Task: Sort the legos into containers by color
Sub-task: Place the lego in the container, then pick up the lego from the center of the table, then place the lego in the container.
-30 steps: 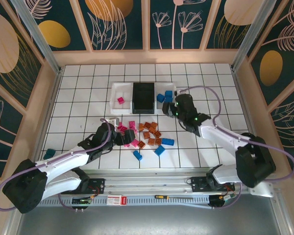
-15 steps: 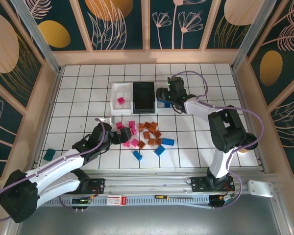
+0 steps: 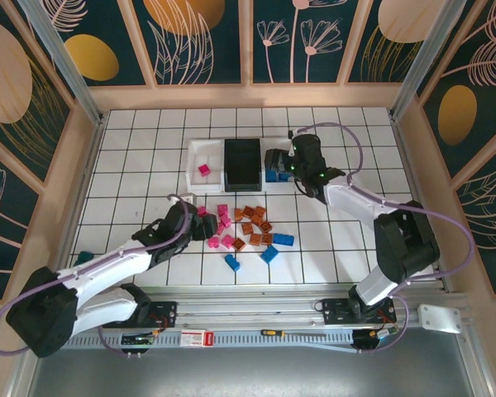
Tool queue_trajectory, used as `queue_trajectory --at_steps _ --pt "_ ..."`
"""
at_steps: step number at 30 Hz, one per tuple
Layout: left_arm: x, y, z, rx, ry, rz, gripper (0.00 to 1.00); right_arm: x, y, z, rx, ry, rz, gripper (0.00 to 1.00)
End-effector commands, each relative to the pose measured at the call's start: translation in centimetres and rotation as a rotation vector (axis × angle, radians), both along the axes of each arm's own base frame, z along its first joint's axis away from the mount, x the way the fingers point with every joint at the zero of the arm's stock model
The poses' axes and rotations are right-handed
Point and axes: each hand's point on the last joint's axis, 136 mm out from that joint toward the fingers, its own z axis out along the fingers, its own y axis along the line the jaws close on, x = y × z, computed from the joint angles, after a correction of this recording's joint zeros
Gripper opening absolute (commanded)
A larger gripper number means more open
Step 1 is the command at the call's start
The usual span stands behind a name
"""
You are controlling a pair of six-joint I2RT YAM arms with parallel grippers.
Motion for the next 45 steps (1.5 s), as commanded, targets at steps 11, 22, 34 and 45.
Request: queue_trajectory --at_steps 11,22,34,45 --pt "7.0 0.5 -1.7 0.052 -0.006 0.066 0.71 -3.4 -1.0 1.0 0.028 -0.026 0.004 0.67" --pt "7.7 1.5 -5.6 0.106 0.061 0.095 0.57 -4.6 -1.8 1.3 0.037 -0.038 -0.002 0.67" --pt "7.4 2.6 -3.2 0.121 0.012 0.123 0.24 -5.6 -2.5 0.7 0.044 -0.029 -0.015 0.66" --pt "10.9 1.5 5.5 0.085 -0.141 0.137 0.21 -7.1 -3.5 0.0 0.055 -0.019 -0.027 0.66"
